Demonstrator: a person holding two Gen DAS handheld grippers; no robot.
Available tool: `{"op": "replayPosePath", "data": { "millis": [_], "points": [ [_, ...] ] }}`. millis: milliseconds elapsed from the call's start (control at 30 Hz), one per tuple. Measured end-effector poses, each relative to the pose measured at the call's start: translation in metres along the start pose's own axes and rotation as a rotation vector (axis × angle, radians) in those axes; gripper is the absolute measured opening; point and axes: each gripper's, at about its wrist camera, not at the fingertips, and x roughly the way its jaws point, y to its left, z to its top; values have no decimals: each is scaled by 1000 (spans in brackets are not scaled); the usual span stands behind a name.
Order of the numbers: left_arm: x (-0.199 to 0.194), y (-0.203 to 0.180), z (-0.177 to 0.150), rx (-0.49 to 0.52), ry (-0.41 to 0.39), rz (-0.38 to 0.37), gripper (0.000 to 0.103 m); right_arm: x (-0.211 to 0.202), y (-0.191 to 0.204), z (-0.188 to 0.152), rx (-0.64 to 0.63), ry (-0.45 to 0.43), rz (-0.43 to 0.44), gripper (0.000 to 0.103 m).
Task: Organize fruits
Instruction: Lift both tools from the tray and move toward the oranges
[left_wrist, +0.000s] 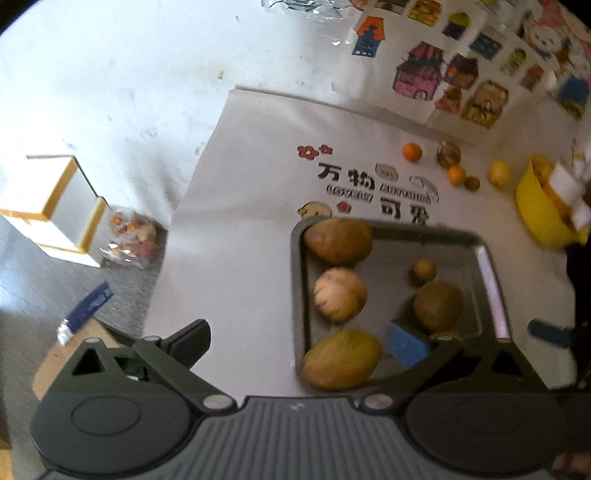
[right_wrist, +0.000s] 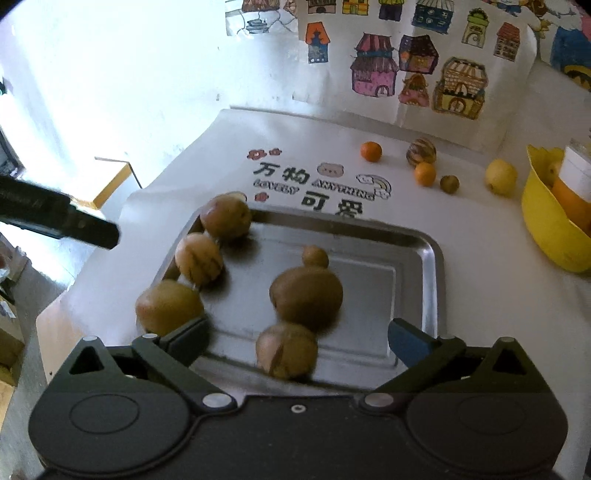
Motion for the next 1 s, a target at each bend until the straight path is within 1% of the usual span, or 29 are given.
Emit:
{"op": "replayPosePath", "data": {
  "millis": [100,267,400,500,633,733,900,1000],
  "points": [
    [-4,2,-15,30,3,20,103,-6,2,-11,-1,15,-12,102],
    [0,-2,-38,89,27,52,103,-8,2,-26,9,58,-40,102],
    [7,-15,-52,152,59,66,103,-6,-6,-33,27,83,-65,102],
    [15,-28,-55,195,80,63,103,-4,-17,-34,41,95,-86,102],
    [25,-42,-47,213,102,45,103,0,-35,-31,69,100,-108,102],
    [34,-51,-33,214,111,47,103,7,-51,-23,88,105,-115,102],
    [50,-68,2,217,123,48,103,21,-80,-1,114,98,-119,102],
    [63,-81,27,214,120,40,103,30,-94,15,126,76,-123,102]
  ]
}}
